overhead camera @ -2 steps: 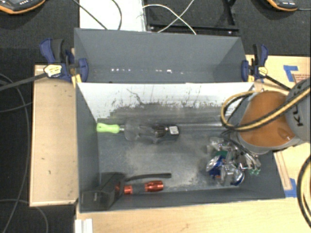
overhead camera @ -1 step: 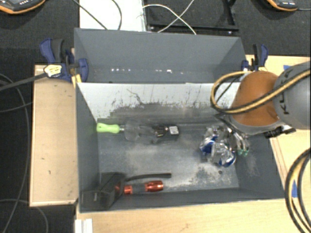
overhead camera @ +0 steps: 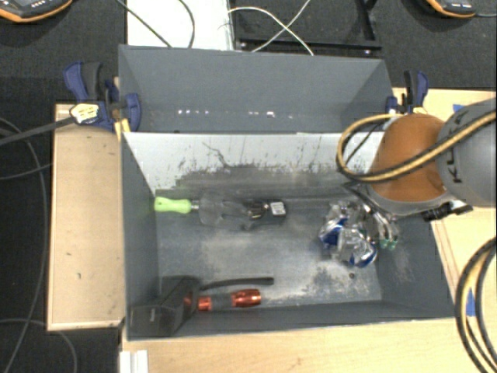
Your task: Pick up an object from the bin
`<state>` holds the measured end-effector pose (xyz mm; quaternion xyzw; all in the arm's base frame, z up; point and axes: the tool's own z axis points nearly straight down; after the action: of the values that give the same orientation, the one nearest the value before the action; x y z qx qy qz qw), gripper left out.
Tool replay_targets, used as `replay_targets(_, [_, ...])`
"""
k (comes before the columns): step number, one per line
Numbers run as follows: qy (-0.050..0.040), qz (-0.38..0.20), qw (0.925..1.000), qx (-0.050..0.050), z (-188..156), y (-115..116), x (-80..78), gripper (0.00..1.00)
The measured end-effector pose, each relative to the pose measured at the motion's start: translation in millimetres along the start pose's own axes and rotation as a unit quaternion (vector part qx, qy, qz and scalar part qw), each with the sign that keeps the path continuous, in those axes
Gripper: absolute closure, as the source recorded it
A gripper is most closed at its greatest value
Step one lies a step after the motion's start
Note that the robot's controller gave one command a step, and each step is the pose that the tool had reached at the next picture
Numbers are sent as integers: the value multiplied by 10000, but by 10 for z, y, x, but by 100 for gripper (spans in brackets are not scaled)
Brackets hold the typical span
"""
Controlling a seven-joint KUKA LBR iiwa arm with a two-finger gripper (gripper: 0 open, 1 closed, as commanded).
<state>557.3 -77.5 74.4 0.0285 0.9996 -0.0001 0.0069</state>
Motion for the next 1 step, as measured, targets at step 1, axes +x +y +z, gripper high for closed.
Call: replay_targets(1, [13,3,10000,-1,-29,0,13,100])
